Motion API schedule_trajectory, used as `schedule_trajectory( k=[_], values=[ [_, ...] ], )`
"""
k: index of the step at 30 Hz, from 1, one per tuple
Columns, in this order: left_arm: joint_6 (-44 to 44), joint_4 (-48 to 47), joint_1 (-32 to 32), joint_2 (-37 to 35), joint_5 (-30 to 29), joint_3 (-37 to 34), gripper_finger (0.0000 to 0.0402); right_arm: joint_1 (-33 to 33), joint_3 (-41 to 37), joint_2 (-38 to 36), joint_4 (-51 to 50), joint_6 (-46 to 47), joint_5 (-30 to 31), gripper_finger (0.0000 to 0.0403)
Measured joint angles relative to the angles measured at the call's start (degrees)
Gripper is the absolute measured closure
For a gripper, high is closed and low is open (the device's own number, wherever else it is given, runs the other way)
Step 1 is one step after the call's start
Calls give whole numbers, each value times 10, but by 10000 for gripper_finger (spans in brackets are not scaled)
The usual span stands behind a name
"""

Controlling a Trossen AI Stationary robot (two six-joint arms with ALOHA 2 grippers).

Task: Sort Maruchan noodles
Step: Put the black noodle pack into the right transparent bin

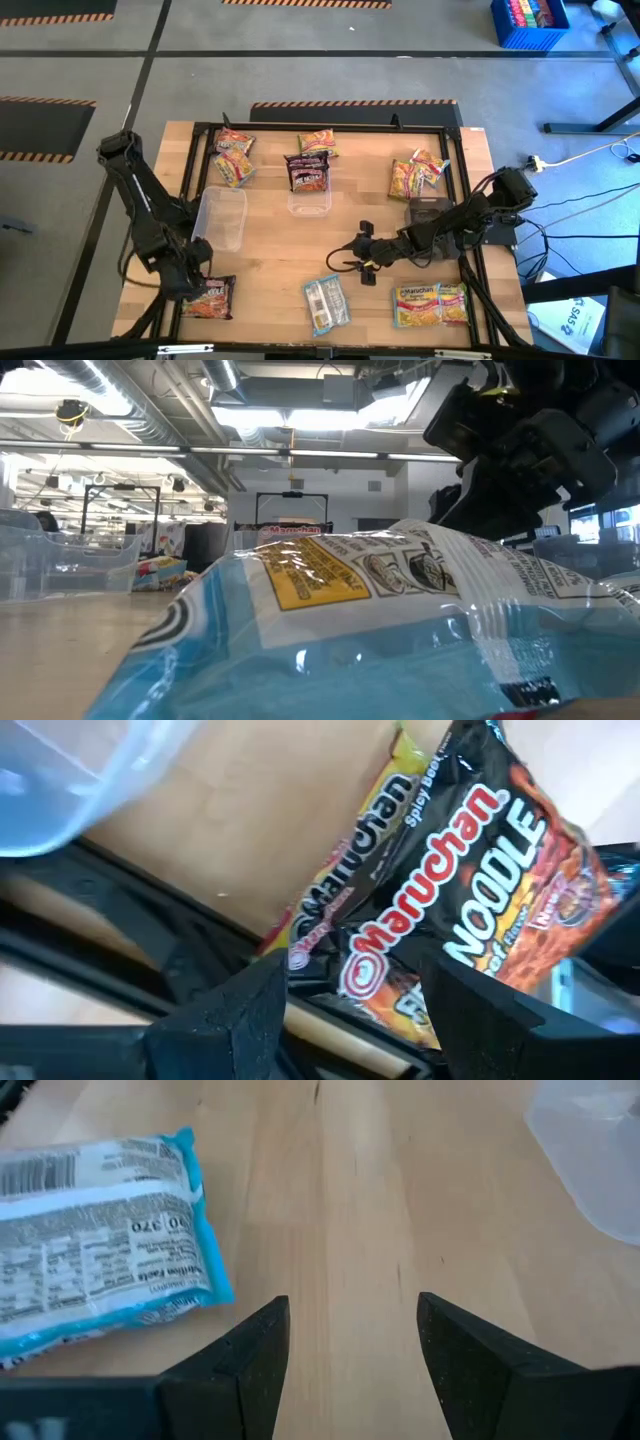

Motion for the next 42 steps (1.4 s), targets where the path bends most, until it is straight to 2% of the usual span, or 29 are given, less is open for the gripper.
schedule_trajectory(
  k=[6, 11, 18, 22, 26, 37, 42],
  values=[
    [-2, 39, 0, -23, 33, -62, 182, 0, 0, 0, 2, -9, 18, 201],
    [12, 52, 0, -21, 36, -78, 182, 0, 0, 0, 4, -12, 19, 201],
    [13, 156, 0, -21, 53, -109, 182, 0, 0, 0, 6, -12, 19, 201],
    [11, 167, 0, -21, 54, -115, 191, 0, 0, 0, 6, -13, 19, 201],
    [15, 168, 0, -21, 44, -115, 224, 0, 0, 0, 6, -13, 19, 201],
    [47, 189, 0, -21, -14, -115, 345, 0, 0, 0, 5, -13, 29, 201],
    [63, 201, 3, -21, -22, -115, 396, 0, 0, 0, 5, -13, 29, 201]
  ],
)
